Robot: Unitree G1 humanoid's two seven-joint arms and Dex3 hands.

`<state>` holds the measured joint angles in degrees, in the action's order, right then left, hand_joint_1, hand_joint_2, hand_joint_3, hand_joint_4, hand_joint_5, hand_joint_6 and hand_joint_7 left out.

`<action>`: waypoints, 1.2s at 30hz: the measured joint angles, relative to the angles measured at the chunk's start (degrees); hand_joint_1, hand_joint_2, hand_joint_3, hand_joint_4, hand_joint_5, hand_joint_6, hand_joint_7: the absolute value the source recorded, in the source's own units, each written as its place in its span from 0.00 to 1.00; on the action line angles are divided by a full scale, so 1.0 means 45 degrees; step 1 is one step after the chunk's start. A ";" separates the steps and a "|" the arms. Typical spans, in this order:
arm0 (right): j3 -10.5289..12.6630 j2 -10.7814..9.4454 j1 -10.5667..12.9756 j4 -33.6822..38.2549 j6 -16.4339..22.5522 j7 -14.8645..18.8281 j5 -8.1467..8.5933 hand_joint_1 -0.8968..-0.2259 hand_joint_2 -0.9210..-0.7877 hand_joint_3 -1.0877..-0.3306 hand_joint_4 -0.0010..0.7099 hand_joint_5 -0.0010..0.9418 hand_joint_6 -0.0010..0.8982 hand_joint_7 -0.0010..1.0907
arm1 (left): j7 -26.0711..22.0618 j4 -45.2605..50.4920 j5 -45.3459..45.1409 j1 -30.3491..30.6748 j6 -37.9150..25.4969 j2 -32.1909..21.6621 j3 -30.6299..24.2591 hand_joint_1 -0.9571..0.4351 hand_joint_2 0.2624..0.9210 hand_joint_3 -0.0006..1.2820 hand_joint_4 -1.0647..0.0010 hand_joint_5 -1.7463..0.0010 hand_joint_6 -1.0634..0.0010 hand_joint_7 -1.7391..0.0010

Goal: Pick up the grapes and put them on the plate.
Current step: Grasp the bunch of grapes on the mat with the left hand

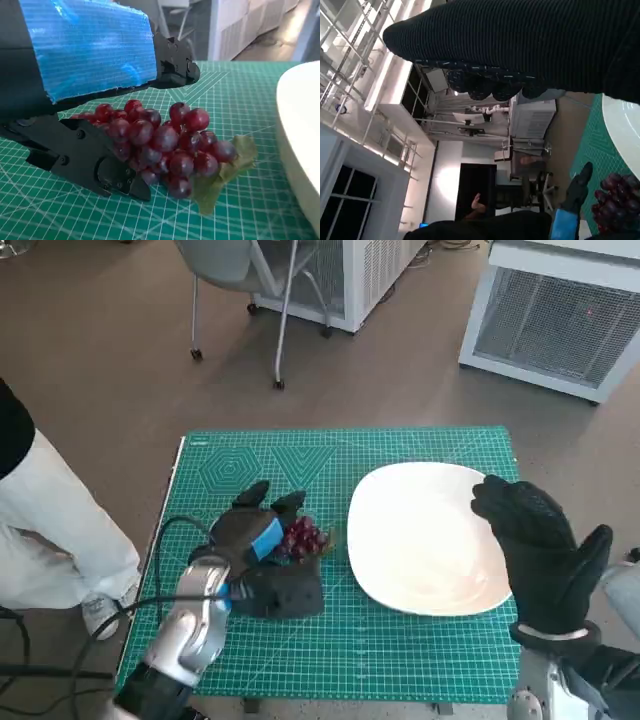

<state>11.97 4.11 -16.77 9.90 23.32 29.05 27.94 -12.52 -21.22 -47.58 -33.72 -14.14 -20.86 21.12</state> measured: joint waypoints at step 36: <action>0.0063 -0.0054 0.0039 0.0014 -0.0001 0.0011 0.0228 0.78 0.00 0.74 0.64 0.49 0.27 0.80 | 0.0941 -0.7903 0.0792 -0.4070 0.0758 0.1499 0.1458 0.52 0.80 0.01 0.84 0.99 0.67 0.98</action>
<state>12.26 3.87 -16.60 9.97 23.32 29.10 28.97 -8.29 -56.79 -44.02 -52.03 -10.73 -14.12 27.68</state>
